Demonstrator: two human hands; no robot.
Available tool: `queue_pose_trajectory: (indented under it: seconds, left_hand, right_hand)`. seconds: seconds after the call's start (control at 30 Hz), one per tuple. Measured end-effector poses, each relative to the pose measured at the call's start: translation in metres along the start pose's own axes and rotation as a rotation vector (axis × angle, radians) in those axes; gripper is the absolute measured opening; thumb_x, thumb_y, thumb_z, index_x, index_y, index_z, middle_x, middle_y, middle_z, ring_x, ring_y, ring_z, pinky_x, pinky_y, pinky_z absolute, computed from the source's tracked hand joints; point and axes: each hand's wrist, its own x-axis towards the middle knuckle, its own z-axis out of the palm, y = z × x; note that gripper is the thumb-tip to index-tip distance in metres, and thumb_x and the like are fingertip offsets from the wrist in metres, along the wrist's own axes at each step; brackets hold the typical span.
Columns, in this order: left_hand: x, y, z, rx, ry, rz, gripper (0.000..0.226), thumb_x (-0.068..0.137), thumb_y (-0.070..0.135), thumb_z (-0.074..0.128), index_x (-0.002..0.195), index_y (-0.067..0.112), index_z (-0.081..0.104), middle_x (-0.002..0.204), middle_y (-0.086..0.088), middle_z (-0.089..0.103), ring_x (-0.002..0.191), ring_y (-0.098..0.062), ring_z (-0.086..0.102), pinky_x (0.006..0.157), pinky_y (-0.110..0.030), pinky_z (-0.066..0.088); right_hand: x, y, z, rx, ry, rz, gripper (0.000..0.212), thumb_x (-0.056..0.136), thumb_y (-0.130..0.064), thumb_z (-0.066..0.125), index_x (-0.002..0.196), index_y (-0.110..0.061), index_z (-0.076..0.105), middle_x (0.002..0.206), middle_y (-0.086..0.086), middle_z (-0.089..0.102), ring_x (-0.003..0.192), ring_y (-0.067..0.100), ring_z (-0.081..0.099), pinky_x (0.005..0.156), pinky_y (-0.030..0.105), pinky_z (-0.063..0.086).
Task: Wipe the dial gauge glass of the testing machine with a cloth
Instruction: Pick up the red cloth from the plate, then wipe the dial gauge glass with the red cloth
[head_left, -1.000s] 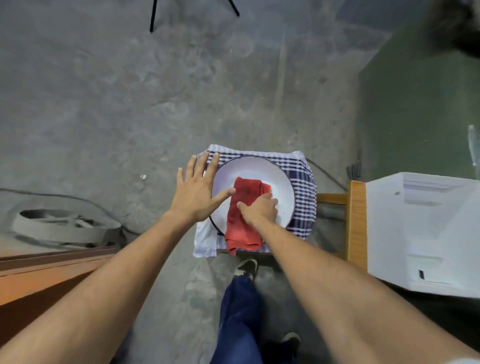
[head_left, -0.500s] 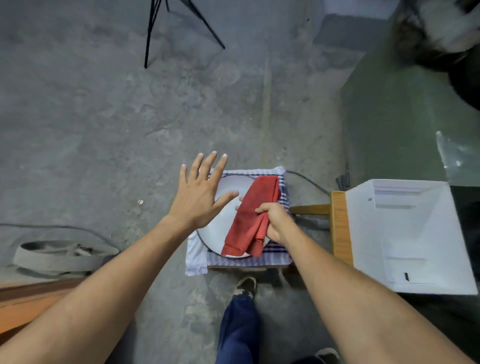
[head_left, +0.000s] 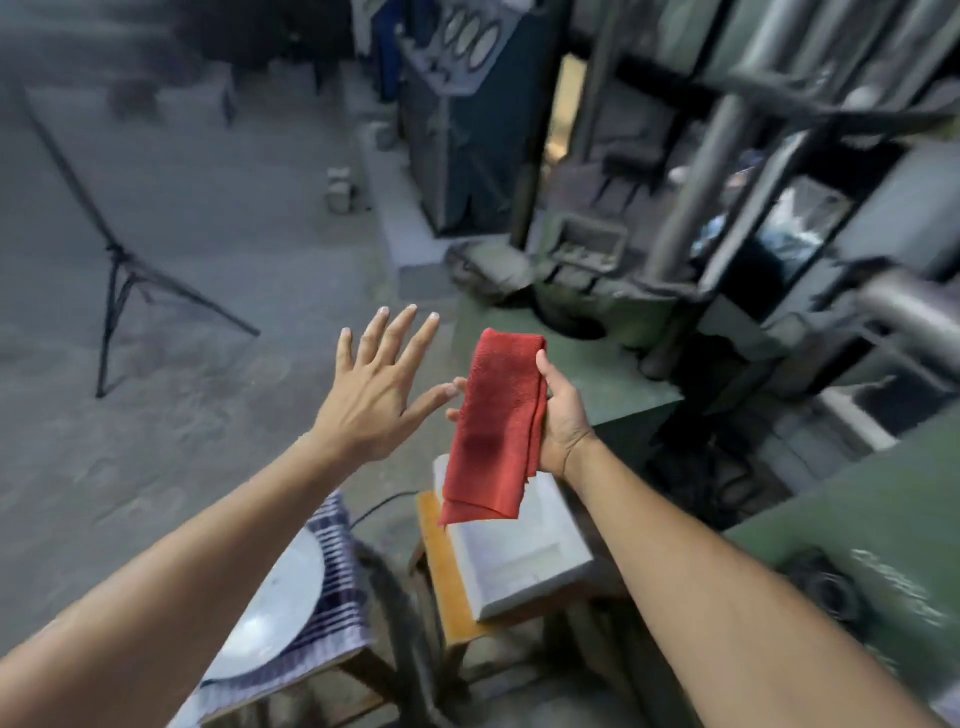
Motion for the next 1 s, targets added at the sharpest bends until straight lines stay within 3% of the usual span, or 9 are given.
queue_pose_trajectory:
  seconds: [0.23, 0.37, 0.5, 0.63, 0.73, 0.8, 0.87, 0.93, 1.0]
  left_hand:
    - [0.105, 0.213, -0.023, -0.077, 0.063, 0.356, 0.095, 0.090, 0.086, 0.021, 0.171, 0.037, 0.010, 0.181, 0.000, 0.010, 0.168, -0.027, 0.000, 0.132, -0.064, 0.003]
    - [0.143, 0.346, -0.012, -0.106, 0.057, 0.607, 0.094, 0.091, 0.084, 0.020, 0.171, 0.038, 0.008, 0.181, 0.001, 0.007, 0.168, -0.027, -0.001, 0.133, -0.063, 0.003]
    - [0.159, 0.475, 0.013, -0.162, 0.026, 0.821, 0.098, 0.087, 0.085, 0.017, 0.171, 0.037, 0.007, 0.182, 0.000, 0.003, 0.168, -0.025, -0.005, 0.133, -0.060, -0.002]
    - [0.152, 0.613, 0.045, -0.227, -0.010, 1.009, 0.102, 0.083, 0.087, 0.015, 0.171, 0.036, 0.007, 0.182, 0.001, 0.005, 0.168, -0.024, -0.003, 0.133, -0.060, -0.001]
    - [0.142, 0.701, 0.068, -0.295, -0.044, 1.092, 0.102, 0.084, 0.088, 0.013, 0.172, 0.036, 0.004, 0.182, 0.002, 0.000, 0.168, -0.022, -0.008, 0.134, -0.059, -0.002]
    - [0.141, 0.743, 0.082, -0.311, -0.020, 1.138, 0.102, 0.085, 0.087, 0.012, 0.172, 0.035, 0.003, 0.182, 0.002, -0.002, 0.168, -0.021, -0.011, 0.134, -0.058, -0.002]
    - [0.144, 0.776, 0.095, -0.295, 0.050, 1.177, 0.099, 0.088, 0.085, 0.011, 0.172, 0.033, 0.002, 0.182, 0.000, -0.003, 0.168, -0.022, -0.009, 0.134, -0.059, -0.002]
    - [0.147, 0.806, 0.107, -0.250, 0.123, 1.225, 0.095, 0.093, 0.082, 0.011, 0.172, 0.031, -0.001, 0.182, -0.002, -0.006, 0.168, -0.023, -0.010, 0.134, -0.059, -0.004]
    - [0.150, 0.830, 0.119, -0.222, 0.234, 1.255, 0.090, 0.098, 0.077, 0.014, 0.172, 0.028, 0.003, 0.182, -0.005, -0.004, 0.168, -0.025, -0.009, 0.134, -0.059, -0.005]
  right_hand:
    - [-0.173, -0.173, -0.070, 0.013, 0.161, -0.313, 0.092, 0.096, -0.072, 0.053, 0.156, -0.002, 0.052, 0.160, 0.032, 0.050, 0.146, 0.059, 0.046, 0.116, 0.061, 0.049]
    - [-0.289, -0.235, -0.101, 0.000, 0.409, -0.530, 0.079, 0.088, -0.065, 0.066, 0.136, -0.003, 0.072, 0.146, 0.026, 0.065, 0.131, 0.050, 0.061, 0.125, 0.063, 0.037]
    - [-0.399, -0.277, -0.118, 0.054, 0.724, -0.760, 0.069, 0.080, -0.051, 0.074, 0.134, -0.008, 0.073, 0.132, 0.022, 0.070, 0.116, 0.038, 0.067, 0.126, 0.057, 0.039]
    - [-0.509, -0.307, -0.144, 0.153, 0.955, -0.960, 0.049, 0.094, -0.053, 0.064, 0.110, -0.011, 0.084, 0.115, 0.016, 0.081, 0.096, 0.030, 0.078, 0.095, 0.043, 0.065]
    - [-0.579, -0.324, -0.167, 0.174, 1.184, -1.119, 0.049, 0.092, -0.054, 0.070, 0.115, -0.012, 0.079, 0.105, 0.014, 0.081, 0.091, 0.029, 0.075, 0.097, 0.048, 0.062]
    - [-0.613, -0.335, -0.178, 0.110, 1.420, -1.167, 0.038, 0.092, -0.055, 0.070, 0.099, -0.018, 0.076, 0.094, 0.006, 0.080, 0.083, 0.025, 0.075, 0.087, 0.045, 0.065]
    - [-0.640, -0.346, -0.192, -0.023, 1.660, -1.244, 0.043, 0.095, -0.060, 0.063, 0.111, -0.022, 0.073, 0.109, 0.004, 0.078, 0.098, 0.025, 0.075, 0.085, 0.038, 0.061]
    - [-0.664, -0.356, -0.209, -0.246, 1.881, -1.396, 0.056, 0.099, -0.059, 0.055, 0.139, -0.019, 0.062, 0.128, 0.003, 0.071, 0.126, 0.029, 0.067, 0.098, 0.032, 0.051]
    - [-0.688, -0.363, -0.231, -0.706, 2.111, -1.539, 0.057, 0.105, -0.046, 0.052, 0.152, -0.014, 0.054, 0.143, 0.006, 0.063, 0.141, 0.029, 0.058, 0.109, 0.031, 0.045]
